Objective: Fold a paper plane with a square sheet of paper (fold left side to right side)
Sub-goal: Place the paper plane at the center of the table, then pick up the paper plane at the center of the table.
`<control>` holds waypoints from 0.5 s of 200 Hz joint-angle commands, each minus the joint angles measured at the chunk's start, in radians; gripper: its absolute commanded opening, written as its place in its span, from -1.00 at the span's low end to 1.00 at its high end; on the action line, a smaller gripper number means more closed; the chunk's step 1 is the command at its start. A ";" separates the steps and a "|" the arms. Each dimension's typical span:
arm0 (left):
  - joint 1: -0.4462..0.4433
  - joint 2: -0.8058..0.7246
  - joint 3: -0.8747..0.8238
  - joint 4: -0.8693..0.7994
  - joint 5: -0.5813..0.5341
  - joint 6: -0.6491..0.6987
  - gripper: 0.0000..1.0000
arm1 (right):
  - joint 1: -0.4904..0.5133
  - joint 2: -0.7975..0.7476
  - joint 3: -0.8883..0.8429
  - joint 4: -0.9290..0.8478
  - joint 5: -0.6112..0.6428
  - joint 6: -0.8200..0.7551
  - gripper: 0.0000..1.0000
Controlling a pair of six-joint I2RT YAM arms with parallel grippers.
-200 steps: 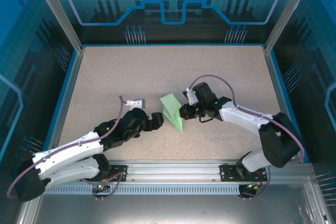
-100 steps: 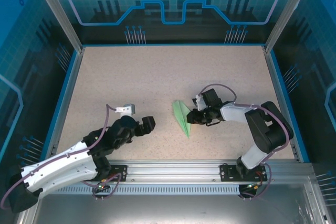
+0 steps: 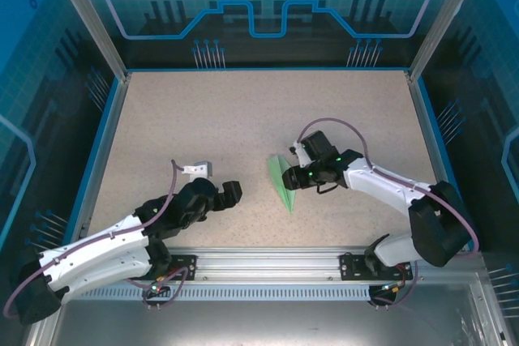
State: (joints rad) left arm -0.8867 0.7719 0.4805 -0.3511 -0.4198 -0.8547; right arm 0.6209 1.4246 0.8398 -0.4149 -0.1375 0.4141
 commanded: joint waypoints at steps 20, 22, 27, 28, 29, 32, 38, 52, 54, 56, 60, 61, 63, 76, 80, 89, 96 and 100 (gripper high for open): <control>-0.003 0.000 0.020 0.015 0.015 0.022 0.97 | 0.075 0.117 0.070 -0.070 0.053 0.009 -0.02; -0.003 -0.001 0.020 0.013 0.015 0.022 0.97 | 0.077 0.121 0.074 -0.072 0.055 0.009 -0.03; -0.003 -0.002 0.020 0.009 0.015 0.022 0.97 | 0.083 0.129 0.081 -0.076 0.061 0.009 -0.04; -0.003 -0.003 0.019 0.010 0.014 0.021 0.97 | 0.085 0.131 0.081 -0.077 0.062 0.010 -0.04; -0.003 -0.003 0.018 0.010 0.015 0.021 0.97 | 0.086 0.132 0.082 -0.077 0.064 0.010 -0.04; -0.003 -0.004 0.019 0.007 0.015 0.022 0.97 | 0.089 0.137 0.085 -0.077 0.068 0.011 -0.04; -0.003 -0.007 0.018 0.006 0.013 0.021 0.98 | 0.092 0.145 0.091 -0.078 0.071 0.012 -0.05; -0.001 -0.014 0.015 0.007 0.011 0.020 0.97 | 0.097 0.166 0.101 -0.076 0.073 0.013 -0.07; -0.001 -0.015 0.015 0.007 0.011 0.019 0.97 | 0.097 0.168 0.102 -0.076 0.073 0.014 -0.08; -0.001 -0.015 0.014 0.007 0.010 0.020 0.97 | 0.098 0.172 0.105 -0.077 0.073 0.014 -0.09; -0.001 -0.017 0.014 0.007 0.011 0.020 0.97 | 0.098 0.180 0.109 -0.078 0.074 0.014 -0.13; -0.001 -0.017 0.013 0.007 0.011 0.020 0.97 | 0.099 0.181 0.110 -0.078 0.075 0.014 -0.13; -0.001 -0.017 0.012 0.006 0.011 0.020 0.97 | 0.100 0.184 0.111 -0.078 0.074 0.014 -0.15; -0.001 -0.020 0.011 0.005 0.010 0.020 0.97 | 0.101 0.207 0.122 -0.078 0.078 0.015 -0.22; -0.001 -0.019 0.010 0.004 0.010 0.019 0.97 | 0.102 0.214 0.125 -0.079 0.080 0.015 -0.23; -0.001 -0.019 0.010 0.003 0.010 0.020 0.97 | 0.105 0.228 0.131 -0.079 0.083 0.016 -0.24; -0.001 -0.019 0.011 0.002 0.010 0.020 0.97 | 0.107 0.239 0.134 -0.078 0.085 0.017 -0.29; -0.002 -0.019 0.010 0.004 0.011 0.020 0.98 | 0.107 0.245 0.137 -0.079 0.087 0.018 -0.31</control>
State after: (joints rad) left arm -0.8867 0.7643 0.4805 -0.3508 -0.4114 -0.8547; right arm 0.7074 1.6291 0.9485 -0.4641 -0.0700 0.4263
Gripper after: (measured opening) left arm 0.986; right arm 0.369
